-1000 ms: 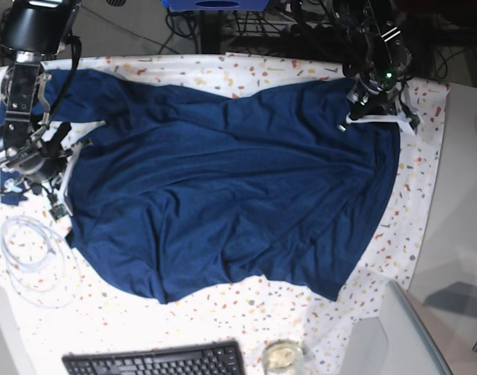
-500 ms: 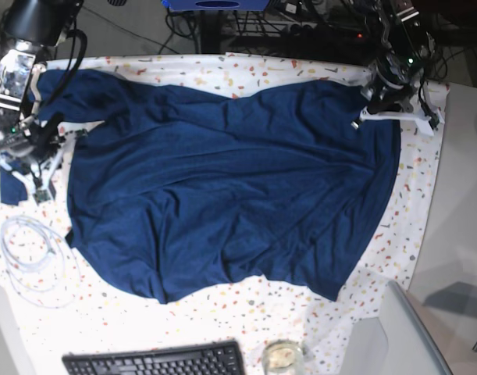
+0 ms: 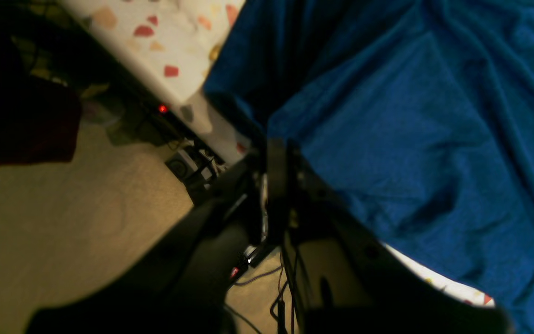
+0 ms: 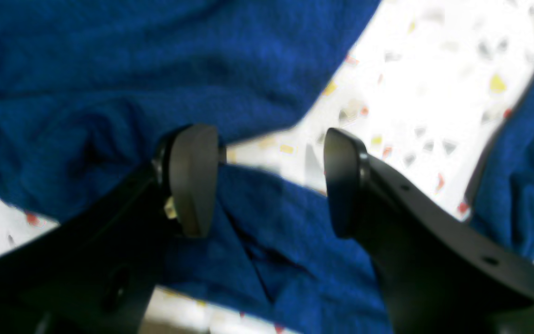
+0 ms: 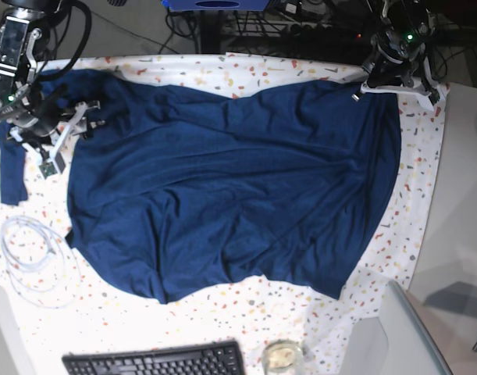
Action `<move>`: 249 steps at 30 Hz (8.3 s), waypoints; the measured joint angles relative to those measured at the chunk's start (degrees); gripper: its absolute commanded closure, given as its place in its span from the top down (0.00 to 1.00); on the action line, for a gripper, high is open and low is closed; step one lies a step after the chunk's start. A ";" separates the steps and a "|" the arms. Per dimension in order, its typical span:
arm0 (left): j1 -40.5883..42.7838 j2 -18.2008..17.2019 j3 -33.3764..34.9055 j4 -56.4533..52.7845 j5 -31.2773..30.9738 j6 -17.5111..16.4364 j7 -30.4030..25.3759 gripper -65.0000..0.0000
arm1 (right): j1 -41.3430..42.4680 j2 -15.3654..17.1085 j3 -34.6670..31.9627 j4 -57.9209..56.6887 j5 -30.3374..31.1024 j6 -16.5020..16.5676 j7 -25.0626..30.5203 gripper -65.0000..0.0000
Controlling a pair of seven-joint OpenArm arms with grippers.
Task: Layout the t-shirt on the table in an organized manner, then fold the t-shirt properly
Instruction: 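Release the shirt with the right gripper and lift it away, then reach the right gripper over the shirt and grasp its hem, then pull the grasped shirt edge outward with the right gripper, stretching it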
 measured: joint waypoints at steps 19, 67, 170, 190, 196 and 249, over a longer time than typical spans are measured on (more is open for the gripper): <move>0.13 -0.04 -0.04 0.37 -0.04 -0.24 -0.09 0.00 | 16.85 11.28 15.23 -37.16 -10.34 -6.67 16.79 0.52; -2.91 -1.20 -0.04 0.35 0.15 -0.24 -0.09 0.00 | 33.00 -8.57 -29.77 -15.34 -5.16 -12.26 -6.54 0.69; -1.25 -5.75 0.00 0.37 0.00 -0.24 0.15 0.00 | 19.91 -7.72 30.05 -25.14 26.67 4.70 -32.98 0.77; -0.57 -5.81 0.13 0.37 0.00 -0.24 0.15 0.00 | 15.41 -3.08 30.27 -17.11 24.94 4.72 -35.54 0.01; -0.48 -5.84 0.13 0.92 -0.09 -0.26 0.37 0.00 | 12.72 -1.42 29.68 -10.99 25.31 4.72 -37.92 0.01; -5.73 -6.91 1.86 1.31 -14.99 0.02 0.42 0.00 | 10.25 4.37 21.90 -16.52 25.55 4.66 -24.72 0.79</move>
